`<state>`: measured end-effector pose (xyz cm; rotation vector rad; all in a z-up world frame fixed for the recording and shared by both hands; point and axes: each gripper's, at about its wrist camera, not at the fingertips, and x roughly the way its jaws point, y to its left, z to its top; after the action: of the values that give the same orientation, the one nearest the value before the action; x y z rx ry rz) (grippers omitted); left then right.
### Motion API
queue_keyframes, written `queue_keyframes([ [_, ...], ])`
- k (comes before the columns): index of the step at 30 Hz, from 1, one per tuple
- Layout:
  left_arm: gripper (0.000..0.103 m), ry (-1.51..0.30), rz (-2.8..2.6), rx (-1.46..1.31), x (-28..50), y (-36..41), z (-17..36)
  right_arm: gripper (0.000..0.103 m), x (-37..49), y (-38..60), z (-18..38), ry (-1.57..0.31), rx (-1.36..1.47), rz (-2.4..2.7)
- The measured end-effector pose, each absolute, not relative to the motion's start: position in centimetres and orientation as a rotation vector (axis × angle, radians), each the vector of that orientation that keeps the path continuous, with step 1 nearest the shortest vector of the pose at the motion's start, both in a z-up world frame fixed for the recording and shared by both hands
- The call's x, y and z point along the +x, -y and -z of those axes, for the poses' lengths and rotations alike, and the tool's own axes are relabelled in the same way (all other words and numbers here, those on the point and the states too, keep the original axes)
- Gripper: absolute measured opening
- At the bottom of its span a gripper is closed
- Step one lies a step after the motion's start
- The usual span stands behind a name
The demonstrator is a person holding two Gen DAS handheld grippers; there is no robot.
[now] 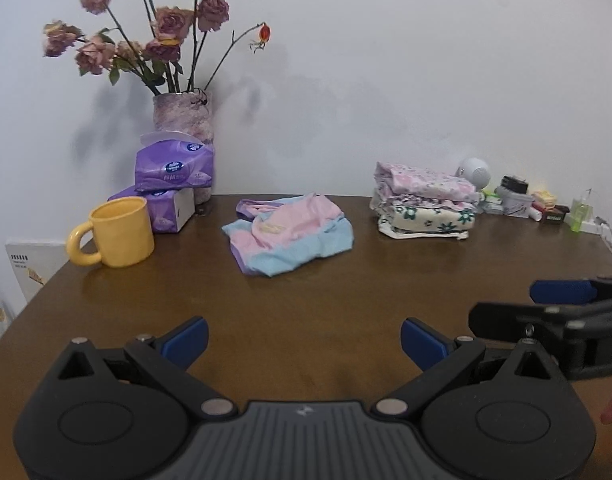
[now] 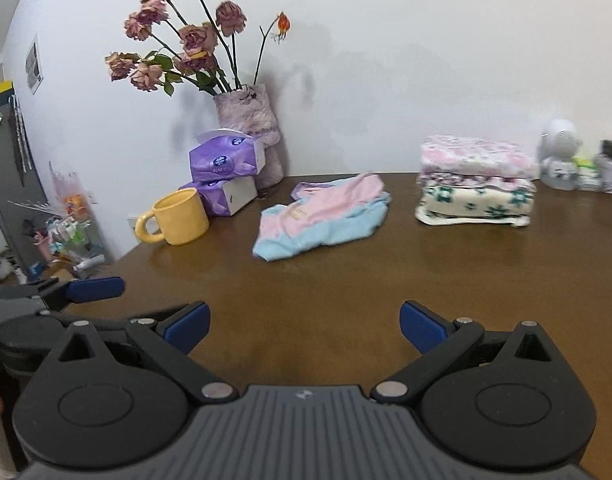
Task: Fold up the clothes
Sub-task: 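Move both tools toward the crumpled pink-and-blue garment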
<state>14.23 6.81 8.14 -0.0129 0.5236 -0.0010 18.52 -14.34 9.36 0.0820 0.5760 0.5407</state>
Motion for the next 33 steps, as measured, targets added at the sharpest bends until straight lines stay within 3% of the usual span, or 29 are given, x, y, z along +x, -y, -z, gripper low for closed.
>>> queue_keyframes([
  [11, 0.103, -0.592, -0.047, -0.045, 27.0, -10.6, -8.8, 0.103, 33.7, 8.1, -11.3, -0.671, 0.018, -0.526],
  [20, 0.102, -0.625, -0.105, -0.025, 35.2, -12.6, -6.5, 0.102, 44.7, 4.3, -9.9, -0.732, 0.044, -0.457],
  [24, 0.093, -0.660, -0.121, -0.035, 38.6, -13.9, -5.3, 0.090, 48.0, 2.9, -8.3, -0.762, 0.021, -0.437],
  [29, 0.089, -0.689, -0.149, -0.076, 41.6, -15.0, -3.3, 0.078, 51.1, 1.3, -6.0, -0.790, 0.012, -0.405],
  [33, 0.081, -0.713, -0.156, -0.093, 43.5, -15.5, -1.8, 0.060, 53.3, 0.8, -4.2, -0.811, 0.028, -0.382],
])
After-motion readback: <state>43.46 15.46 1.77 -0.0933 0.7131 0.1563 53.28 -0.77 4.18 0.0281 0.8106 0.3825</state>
